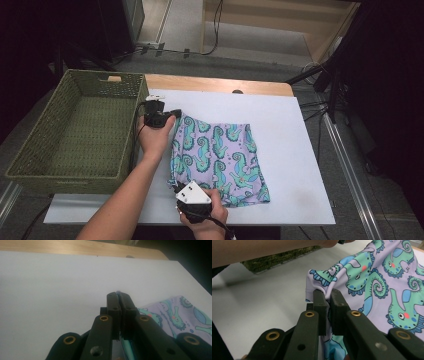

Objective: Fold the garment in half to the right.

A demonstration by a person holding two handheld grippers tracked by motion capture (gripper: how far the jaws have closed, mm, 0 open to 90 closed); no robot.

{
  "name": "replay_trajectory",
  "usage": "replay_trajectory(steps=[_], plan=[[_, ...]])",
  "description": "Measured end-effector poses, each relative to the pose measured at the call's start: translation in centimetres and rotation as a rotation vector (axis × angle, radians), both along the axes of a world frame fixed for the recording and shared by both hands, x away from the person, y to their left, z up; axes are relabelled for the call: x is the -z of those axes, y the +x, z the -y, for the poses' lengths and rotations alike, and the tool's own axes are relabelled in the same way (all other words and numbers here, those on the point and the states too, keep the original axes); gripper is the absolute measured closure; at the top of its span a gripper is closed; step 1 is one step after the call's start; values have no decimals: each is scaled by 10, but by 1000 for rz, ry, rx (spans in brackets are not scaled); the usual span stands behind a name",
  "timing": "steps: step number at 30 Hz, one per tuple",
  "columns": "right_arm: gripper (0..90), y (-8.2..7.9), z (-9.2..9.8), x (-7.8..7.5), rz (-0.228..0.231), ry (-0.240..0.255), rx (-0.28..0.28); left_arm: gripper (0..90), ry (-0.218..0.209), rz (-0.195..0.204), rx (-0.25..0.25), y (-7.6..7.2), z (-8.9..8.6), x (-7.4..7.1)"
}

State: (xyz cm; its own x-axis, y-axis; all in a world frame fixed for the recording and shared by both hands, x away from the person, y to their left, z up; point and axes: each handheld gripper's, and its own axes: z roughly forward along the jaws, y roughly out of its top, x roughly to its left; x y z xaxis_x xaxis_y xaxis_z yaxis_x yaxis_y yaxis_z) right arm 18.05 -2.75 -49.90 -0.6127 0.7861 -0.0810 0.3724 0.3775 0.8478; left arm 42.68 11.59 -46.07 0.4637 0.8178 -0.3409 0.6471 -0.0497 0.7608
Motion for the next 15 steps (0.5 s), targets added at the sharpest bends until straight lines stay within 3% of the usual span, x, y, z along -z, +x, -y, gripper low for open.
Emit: replay_trajectory(steps=[3,10,15], plan=[[826,0,1,-1,17,2,13,869,-6,9,6,-1,1,-2],[825,-9,16,-6,25,59,36,869,-10,24,33,-4,12,-6],[824,-14,31,-12,50,73,56,869,-16,53,57,-6,24,-17]])
